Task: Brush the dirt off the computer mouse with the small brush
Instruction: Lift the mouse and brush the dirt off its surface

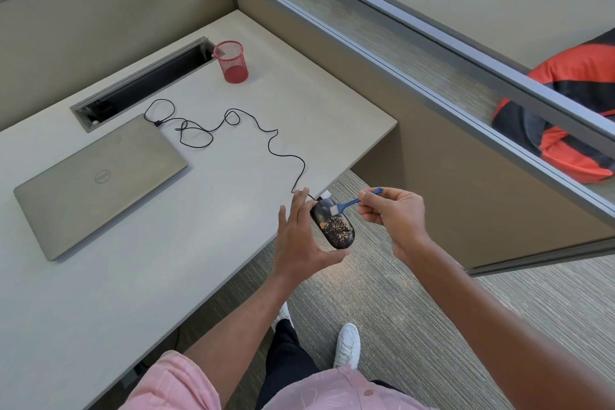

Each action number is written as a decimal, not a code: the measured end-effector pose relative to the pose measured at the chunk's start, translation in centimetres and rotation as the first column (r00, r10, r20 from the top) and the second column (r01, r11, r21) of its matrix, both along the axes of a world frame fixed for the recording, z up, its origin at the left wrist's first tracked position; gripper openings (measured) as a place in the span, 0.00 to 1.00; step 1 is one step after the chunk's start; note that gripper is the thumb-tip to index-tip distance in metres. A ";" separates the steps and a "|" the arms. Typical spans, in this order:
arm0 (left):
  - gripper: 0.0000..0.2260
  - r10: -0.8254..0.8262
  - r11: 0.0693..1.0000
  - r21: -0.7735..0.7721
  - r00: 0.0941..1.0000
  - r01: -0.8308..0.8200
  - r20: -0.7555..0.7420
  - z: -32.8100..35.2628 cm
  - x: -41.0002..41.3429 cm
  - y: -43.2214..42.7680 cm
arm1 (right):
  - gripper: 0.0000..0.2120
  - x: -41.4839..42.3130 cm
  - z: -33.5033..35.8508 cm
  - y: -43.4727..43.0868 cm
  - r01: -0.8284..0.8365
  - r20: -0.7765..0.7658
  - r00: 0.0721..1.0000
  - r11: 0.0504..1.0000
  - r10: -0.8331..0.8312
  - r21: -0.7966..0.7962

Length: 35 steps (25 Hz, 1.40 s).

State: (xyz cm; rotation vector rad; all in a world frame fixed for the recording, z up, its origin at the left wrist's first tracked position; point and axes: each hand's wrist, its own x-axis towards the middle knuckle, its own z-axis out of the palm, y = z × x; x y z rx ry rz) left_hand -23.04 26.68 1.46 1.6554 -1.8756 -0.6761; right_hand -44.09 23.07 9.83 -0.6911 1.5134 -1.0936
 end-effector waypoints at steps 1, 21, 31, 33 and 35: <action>0.51 0.007 1.000 0.004 1.000 -0.007 -0.001 0.1 0.0 0.0 | 0.07 0.0 -0.1 0.1 0.000 -0.005 1.000 1.000 0.000 0.005; 0.51 0.012 1.000 0.019 1.000 -0.012 0.001 0.1 0.0 -0.1 | 0.02 -0.9 -0.9 0.4 -0.006 -0.079 0.997 0.999 0.003 -0.049; 0.51 0.019 1.000 0.004 1.000 -0.019 0.009 0.3 -0.4 -0.8 | 0.02 2.0 0.5 1.7 -0.552 -0.815 0.579 0.751 0.032 -0.363; 0.51 0.023 1.000 0.009 1.000 -0.024 0.019 0.3 -0.3 -0.9 | 0.02 2.0 0.4 2.2 -0.580 -0.826 0.563 0.723 0.022 -0.376; 0.51 0.022 1.000 0.014 0.999 -0.022 0.032 0.2 -0.4 -1.0 | 0.02 2.1 0.5 2.8 -0.615 -0.837 0.547 0.686 0.017 -0.388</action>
